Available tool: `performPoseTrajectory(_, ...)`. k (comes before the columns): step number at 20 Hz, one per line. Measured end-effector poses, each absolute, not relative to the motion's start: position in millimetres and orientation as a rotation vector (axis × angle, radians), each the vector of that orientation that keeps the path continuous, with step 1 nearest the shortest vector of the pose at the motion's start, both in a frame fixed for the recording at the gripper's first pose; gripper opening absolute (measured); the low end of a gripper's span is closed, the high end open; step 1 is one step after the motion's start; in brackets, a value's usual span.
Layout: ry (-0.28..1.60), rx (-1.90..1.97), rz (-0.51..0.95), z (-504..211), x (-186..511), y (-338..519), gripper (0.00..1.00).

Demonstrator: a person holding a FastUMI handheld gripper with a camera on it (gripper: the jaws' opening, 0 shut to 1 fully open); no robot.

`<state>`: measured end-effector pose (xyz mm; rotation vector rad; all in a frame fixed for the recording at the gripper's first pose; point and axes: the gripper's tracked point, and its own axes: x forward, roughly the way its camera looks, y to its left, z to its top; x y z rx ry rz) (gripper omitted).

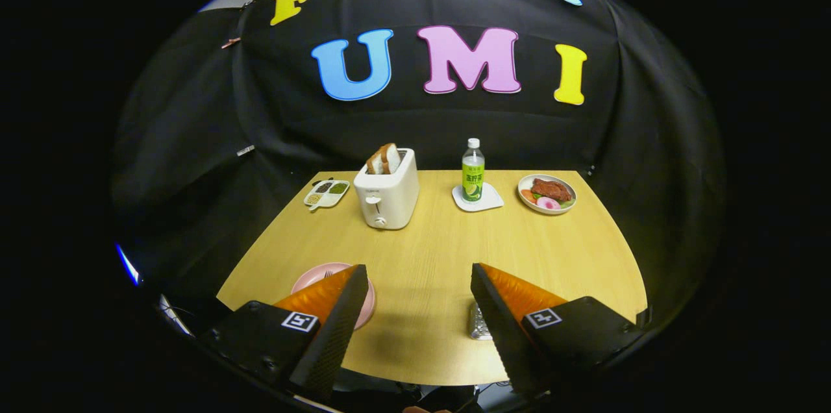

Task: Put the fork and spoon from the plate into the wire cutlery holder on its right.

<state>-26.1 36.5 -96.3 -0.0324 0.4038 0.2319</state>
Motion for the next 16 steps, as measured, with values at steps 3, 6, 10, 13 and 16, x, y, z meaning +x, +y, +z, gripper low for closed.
performPoseTrajectory(3, 0.454, -0.015, 0.307, -117, -16, 86, 0.99)
performPoseTrajectory(6, 0.519, -0.036, 0.382, -143, -8, 129, 1.0)
performPoseTrajectory(10, 0.616, -0.071, 0.444, -186, 0, 173, 0.99)
performPoseTrajectory(13, 0.736, -0.074, 0.463, -230, -1, 198, 0.99)
performPoseTrajectory(16, 0.887, -0.058, 0.446, -277, -4, 211, 1.0)
